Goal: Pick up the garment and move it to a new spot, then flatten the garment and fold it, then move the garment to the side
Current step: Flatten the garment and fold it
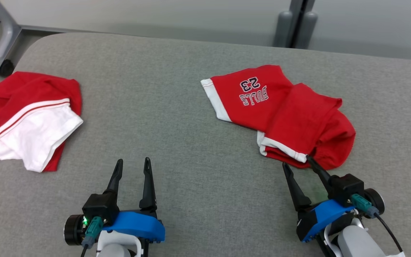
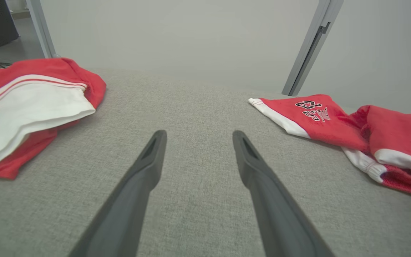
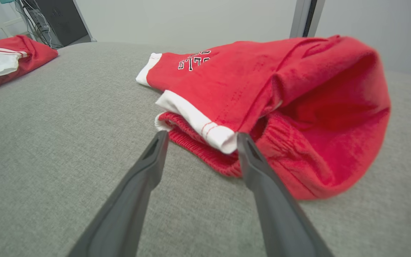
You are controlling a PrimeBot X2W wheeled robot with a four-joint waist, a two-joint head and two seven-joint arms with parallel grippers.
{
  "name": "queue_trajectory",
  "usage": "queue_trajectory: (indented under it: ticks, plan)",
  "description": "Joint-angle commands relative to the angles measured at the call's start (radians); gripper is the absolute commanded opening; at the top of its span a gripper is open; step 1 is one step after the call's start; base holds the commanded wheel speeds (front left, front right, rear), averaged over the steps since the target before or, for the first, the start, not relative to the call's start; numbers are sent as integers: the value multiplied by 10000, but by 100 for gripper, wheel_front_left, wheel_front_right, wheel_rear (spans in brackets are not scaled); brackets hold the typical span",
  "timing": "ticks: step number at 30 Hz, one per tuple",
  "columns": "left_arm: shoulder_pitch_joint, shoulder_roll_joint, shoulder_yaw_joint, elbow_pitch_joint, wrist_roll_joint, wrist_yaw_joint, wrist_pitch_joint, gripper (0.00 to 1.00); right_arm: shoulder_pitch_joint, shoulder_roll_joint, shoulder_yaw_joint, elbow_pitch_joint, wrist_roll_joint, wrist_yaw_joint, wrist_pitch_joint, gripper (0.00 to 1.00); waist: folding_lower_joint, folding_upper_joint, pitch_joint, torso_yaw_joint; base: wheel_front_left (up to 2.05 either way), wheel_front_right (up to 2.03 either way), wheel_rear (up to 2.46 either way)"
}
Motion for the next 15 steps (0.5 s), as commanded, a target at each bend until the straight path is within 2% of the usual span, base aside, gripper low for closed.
queue_trajectory:
  ticks: [1, 4, 5, 6, 7, 8, 9, 15]
  plan:
    - [-129, -11, 16, -70, -56, 53, -31, 100, -57, -62, -64, 93, -7, 1, -10, 100, -1, -2, 99, 160, 0, 0, 0]
    - [-100, -15, -20, -113, -75, 80, -31, 100, -68, -56, -127, 121, -24, 1, -12, 100, -1, -2, 138, 244, 0, 0, 0]
    - [-99, -15, -24, -123, -77, 83, -31, 100, -82, -51, -121, 114, -26, 1, -11, 96, -1, -2, 154, 259, 0, 0, 0]
    - [-101, -13, -24, -131, -84, 94, -31, 100, -108, -52, -103, 104, -24, 1, -11, 87, -1, -2, 176, 268, 0, 0, 0]
    - [-105, -13, -18, -143, -92, 91, -31, 100, -146, -54, -74, 62, -13, 1, -11, 49, -1, -2, 194, 273, 0, 0, 0]
    - [-111, -15, -16, -146, -93, 95, -31, 100, -177, -65, -47, 9, -5, 1, -11, 31, -1, -2, 210, 272, 0, 0, 0]
    - [-120, -15, -15, -145, -98, 99, -31, 100, -200, -64, -51, -62, 34, 1, -11, 0, -1, -2, 218, 268, 0, 0, 0]
    - [-84, -15, -10, -20, -128, 53, -31, 100, -187, -22, -86, -613, 243, 1, -11, 0, -1, -2, 92, 209, 0, 0, 0]
